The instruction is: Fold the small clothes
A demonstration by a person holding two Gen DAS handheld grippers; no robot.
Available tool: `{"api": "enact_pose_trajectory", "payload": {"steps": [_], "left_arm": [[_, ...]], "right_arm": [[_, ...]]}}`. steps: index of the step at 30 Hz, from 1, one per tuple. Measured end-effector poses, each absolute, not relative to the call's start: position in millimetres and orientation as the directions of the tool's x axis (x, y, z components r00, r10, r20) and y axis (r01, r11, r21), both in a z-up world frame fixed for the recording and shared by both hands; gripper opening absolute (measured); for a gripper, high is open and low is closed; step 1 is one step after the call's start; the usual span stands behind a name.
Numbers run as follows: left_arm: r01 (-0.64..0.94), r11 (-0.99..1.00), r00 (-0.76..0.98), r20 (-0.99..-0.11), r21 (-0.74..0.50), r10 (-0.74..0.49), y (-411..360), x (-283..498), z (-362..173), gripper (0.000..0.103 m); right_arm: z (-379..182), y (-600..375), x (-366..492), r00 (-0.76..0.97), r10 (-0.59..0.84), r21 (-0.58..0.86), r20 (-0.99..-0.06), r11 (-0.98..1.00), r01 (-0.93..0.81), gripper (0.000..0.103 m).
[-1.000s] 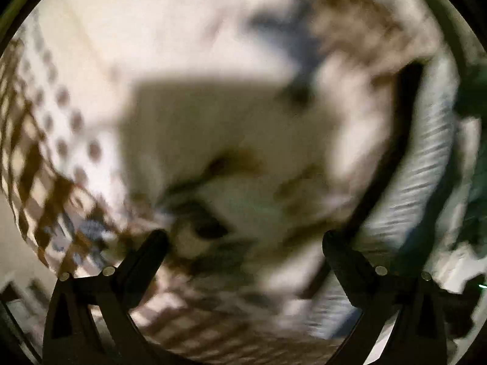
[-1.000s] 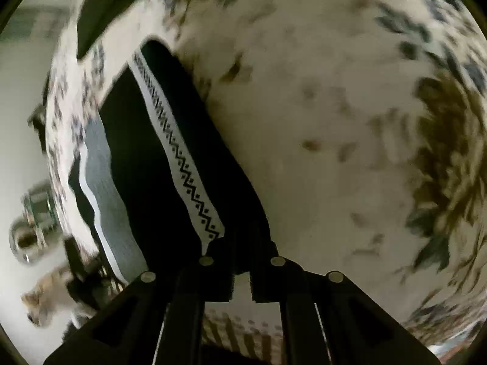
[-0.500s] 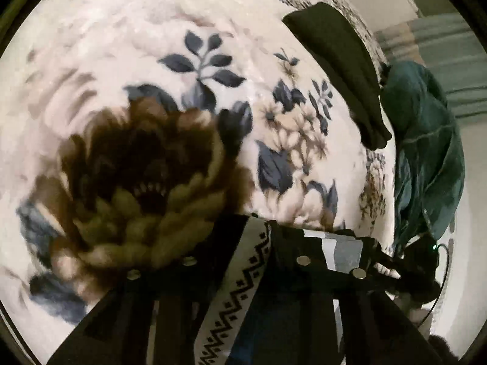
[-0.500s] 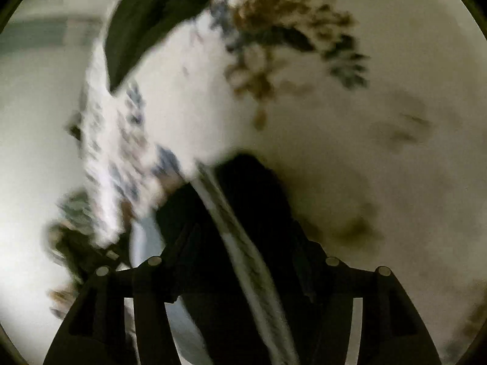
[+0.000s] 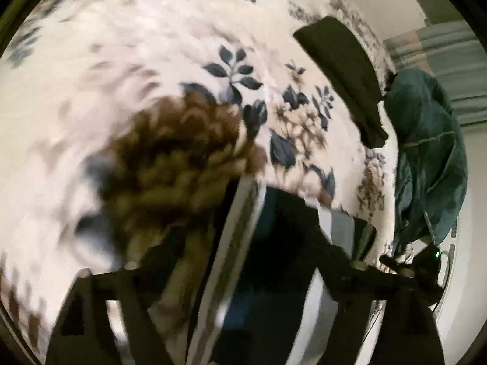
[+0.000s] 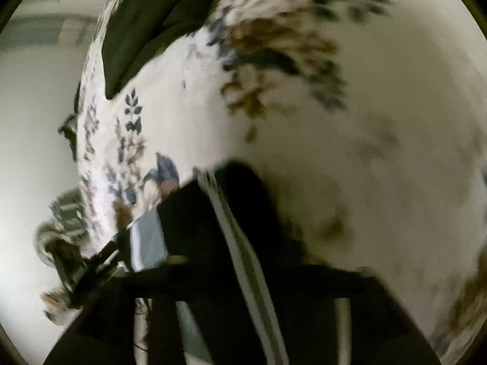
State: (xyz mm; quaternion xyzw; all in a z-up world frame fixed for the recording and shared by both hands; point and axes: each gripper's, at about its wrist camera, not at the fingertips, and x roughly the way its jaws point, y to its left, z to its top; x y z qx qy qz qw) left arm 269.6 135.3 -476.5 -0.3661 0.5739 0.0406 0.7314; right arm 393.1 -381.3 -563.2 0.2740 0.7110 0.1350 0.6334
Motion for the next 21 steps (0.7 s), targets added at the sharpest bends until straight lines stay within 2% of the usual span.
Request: {"api": "enact_pose_trajectory", "payload": {"steps": [3, 6, 9, 10, 11, 12, 16, 18, 20, 21], "left_arm": [[-0.527, 0.73, 0.289, -0.899, -0.436, -0.329, 125.5, 225.2, -477.6, 0.084], [-0.582, 0.686, 0.231, -0.898, -0.437, -0.376, 114.8, 192.7, -501.1, 0.084], [-0.619, 0.659, 0.193, -0.896, -0.427, -0.399, 105.6, 176.9, -518.3, 0.084], [-0.622, 0.65, 0.204, -0.893, -0.435, -0.402, 102.9, 173.4, -520.7, 0.084], [-0.624, 0.646, 0.21, -0.891, -0.439, -0.402, 101.3, 172.0, -520.2, 0.084], [-0.626, 0.644, 0.215, -0.891, -0.44, -0.399, 99.4, 171.1, -519.4, 0.084], [-0.616, 0.643, 0.236, -0.886, -0.454, -0.4, 92.8, 170.1, -519.8, 0.084], [-0.608, 0.642, 0.245, -0.88, -0.467, -0.407, 90.3, 169.6, -522.2, 0.084], [-0.601, 0.627, 0.273, -0.865, -0.496, -0.422, 91.0, 167.6, -521.9, 0.084], [-0.592, 0.622, 0.29, -0.856, -0.512, -0.429, 91.2, 166.7, -520.9, 0.084]], "right_arm": [[-553.6, -415.5, 338.7, -0.052, 0.56, 0.512, -0.827, 0.789, 0.34, 0.056], [-558.7, -432.1, 292.3, -0.089, 0.55, 0.466, -0.831, 0.774, 0.429, 0.056], [-586.5, -429.4, 254.7, -0.162, 0.611, 0.457, -0.775, 0.718, 0.525, 0.057], [-595.9, -426.8, 241.3, -0.165, 0.651, 0.467, -0.74, 0.676, 0.571, 0.051], [-597.0, -425.1, 232.0, -0.137, 0.668, 0.482, -0.731, 0.648, 0.59, 0.036], [-592.8, -421.5, 226.2, -0.097, 0.67, 0.502, -0.736, 0.637, 0.585, 0.008], [-558.9, -422.3, 213.9, -0.013, 0.586, 0.487, -0.81, 0.685, 0.541, 0.007], [-561.6, -421.0, 215.8, -0.083, 0.561, 0.458, -0.824, 0.745, 0.484, 0.009], [-564.0, -417.4, 225.3, -0.202, 0.468, 0.356, -0.86, 0.835, 0.419, 0.017], [-557.1, -417.2, 232.5, -0.221, 0.403, 0.301, -0.888, 0.873, 0.383, 0.025]]}}
